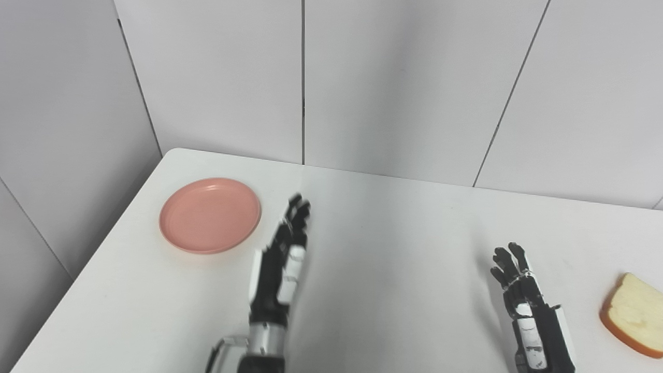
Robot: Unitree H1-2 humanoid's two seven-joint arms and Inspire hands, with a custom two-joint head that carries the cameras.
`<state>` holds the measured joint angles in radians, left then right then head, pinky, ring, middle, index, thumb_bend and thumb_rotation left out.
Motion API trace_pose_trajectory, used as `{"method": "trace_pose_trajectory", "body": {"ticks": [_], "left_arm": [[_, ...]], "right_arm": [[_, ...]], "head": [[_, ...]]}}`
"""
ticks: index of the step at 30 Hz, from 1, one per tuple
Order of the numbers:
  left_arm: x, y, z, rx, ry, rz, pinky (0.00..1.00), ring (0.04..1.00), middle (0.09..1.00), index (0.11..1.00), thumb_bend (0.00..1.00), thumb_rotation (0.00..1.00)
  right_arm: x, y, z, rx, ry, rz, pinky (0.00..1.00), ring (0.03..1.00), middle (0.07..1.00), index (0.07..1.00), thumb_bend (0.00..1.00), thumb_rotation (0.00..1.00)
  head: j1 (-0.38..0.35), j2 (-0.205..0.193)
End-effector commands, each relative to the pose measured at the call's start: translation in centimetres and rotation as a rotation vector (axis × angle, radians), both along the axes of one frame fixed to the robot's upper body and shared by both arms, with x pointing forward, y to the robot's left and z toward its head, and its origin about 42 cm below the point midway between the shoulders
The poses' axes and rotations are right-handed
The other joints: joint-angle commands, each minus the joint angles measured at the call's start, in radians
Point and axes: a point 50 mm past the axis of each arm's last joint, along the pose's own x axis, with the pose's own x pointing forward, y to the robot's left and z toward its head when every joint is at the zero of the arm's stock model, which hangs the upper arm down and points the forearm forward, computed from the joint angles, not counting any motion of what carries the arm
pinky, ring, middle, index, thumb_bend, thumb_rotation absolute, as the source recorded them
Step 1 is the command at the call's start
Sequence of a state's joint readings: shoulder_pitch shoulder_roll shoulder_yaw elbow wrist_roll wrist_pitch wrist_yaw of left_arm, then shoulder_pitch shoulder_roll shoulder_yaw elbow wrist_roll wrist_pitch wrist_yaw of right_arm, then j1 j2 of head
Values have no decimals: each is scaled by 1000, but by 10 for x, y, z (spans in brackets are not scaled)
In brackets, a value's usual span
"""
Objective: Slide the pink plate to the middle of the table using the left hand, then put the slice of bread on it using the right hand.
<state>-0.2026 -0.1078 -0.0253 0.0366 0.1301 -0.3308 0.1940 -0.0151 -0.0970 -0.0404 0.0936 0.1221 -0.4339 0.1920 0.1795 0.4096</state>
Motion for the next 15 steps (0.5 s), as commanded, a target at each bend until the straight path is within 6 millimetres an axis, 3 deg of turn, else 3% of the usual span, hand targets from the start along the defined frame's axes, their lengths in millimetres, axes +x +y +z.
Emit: {"method": "trace_pose_trajectory", "body": {"ticks": [1,4,8,15], "left_arm": [[19,17,26,5,-95,15,851,834,845,817,790,919],[42,44,38,76,-131,41,855,809,838,816,864,984],[62,71,59,117,-178,75,856,803,831,789,951,1000],[80,108,90,143,-200,127,816,775,776,744,947,1000]], "right_arm": [[-22,7,-37,23,109,-13,923,928,901,944,811,895],[-22,8,-36,17,105,-10,925,928,898,944,824,895],[-22,9,-36,11,103,-6,929,930,901,951,819,887],[-23,9,-35,-1,101,-5,930,927,899,951,807,890]], "head": [[0,1],[1,3],[2,7],[10,18]]}}
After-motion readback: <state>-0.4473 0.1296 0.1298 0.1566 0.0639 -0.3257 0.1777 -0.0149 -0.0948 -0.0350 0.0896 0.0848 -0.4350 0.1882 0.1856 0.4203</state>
